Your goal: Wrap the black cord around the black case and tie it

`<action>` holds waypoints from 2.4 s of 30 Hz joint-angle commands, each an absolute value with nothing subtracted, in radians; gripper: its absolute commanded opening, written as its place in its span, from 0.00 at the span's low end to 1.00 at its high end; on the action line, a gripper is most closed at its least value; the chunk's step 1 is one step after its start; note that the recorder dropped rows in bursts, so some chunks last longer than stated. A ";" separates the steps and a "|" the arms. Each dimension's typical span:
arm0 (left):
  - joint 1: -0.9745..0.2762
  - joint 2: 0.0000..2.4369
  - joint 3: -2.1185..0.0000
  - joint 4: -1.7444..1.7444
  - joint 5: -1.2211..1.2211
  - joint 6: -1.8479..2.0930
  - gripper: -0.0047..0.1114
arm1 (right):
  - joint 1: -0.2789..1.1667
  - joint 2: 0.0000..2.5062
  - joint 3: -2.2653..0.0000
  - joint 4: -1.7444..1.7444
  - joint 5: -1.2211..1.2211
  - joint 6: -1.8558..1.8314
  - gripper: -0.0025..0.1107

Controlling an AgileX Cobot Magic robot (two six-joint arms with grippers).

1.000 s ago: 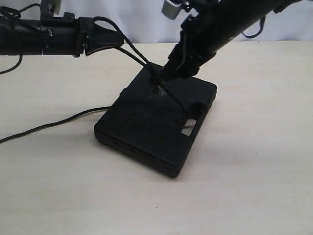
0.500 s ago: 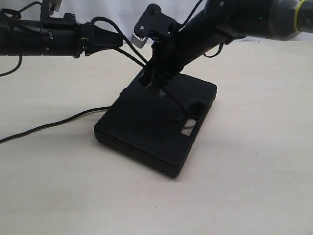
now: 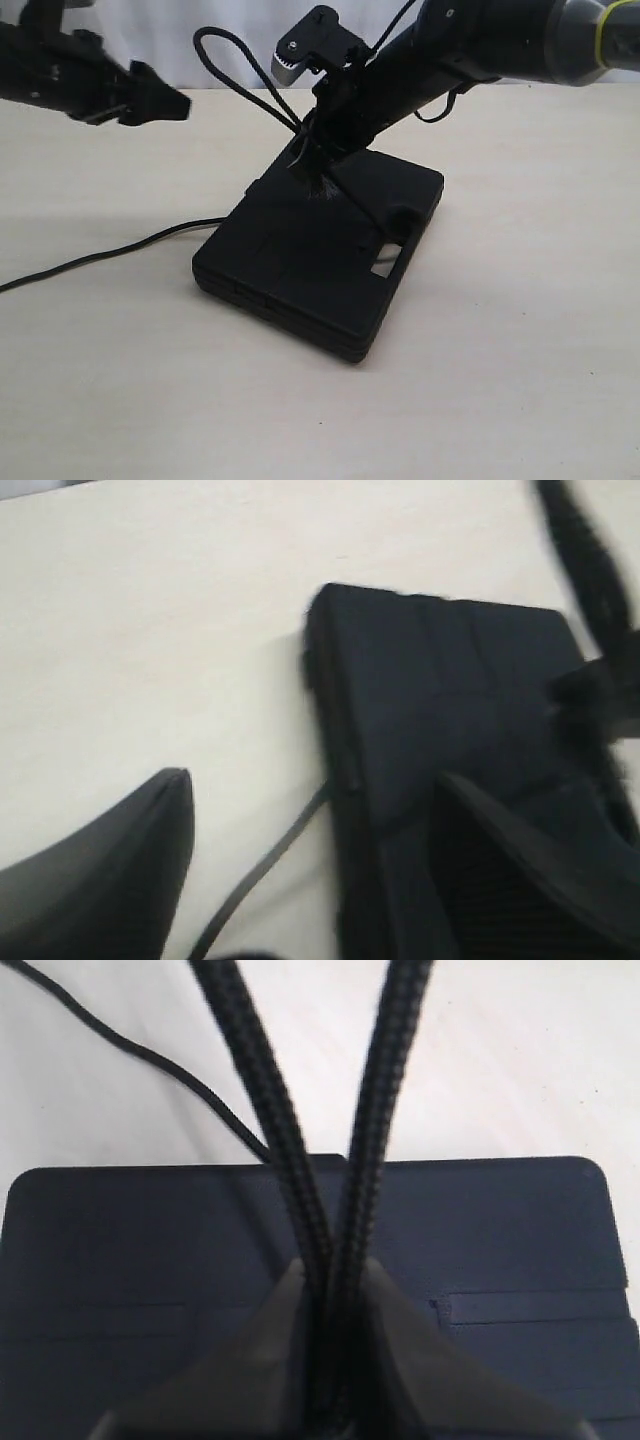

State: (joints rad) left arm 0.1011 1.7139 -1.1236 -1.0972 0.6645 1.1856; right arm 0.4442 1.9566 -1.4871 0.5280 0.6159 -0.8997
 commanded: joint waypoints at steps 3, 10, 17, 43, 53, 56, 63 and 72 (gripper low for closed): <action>0.168 1.689 -1.130 -0.525 0.704 0.473 0.58 | 0.439 1.942 -1.488 0.527 0.605 -0.875 0.06; 0.174 1.794 -1.128 -0.247 0.887 0.096 0.58 | 0.439 1.942 -1.488 0.527 0.612 -0.875 0.06; 0.174 1.884 -1.069 -0.255 0.837 -0.006 0.58 | 0.439 1.942 -1.488 0.519 0.634 -0.875 0.06; 0.174 2.056 -1.179 -0.246 0.254 0.051 0.58 | 0.439 1.942 -1.488 0.519 0.622 -0.868 0.06; 0.172 2.054 -1.469 -0.135 0.924 -0.235 0.46 | 0.439 1.942 -1.488 0.519 0.622 -0.868 0.06; 0.156 2.054 -1.445 -0.086 0.927 -0.278 0.42 | 0.439 1.942 -1.488 0.519 0.622 -0.868 0.06; 0.144 2.054 -1.319 -0.064 0.707 -0.603 0.42 | 0.439 1.942 -1.488 0.519 0.625 -0.868 0.06; 0.144 2.054 -1.203 -0.064 0.488 -0.980 0.42 | 0.439 1.942 -1.488 0.519 0.629 -0.868 0.06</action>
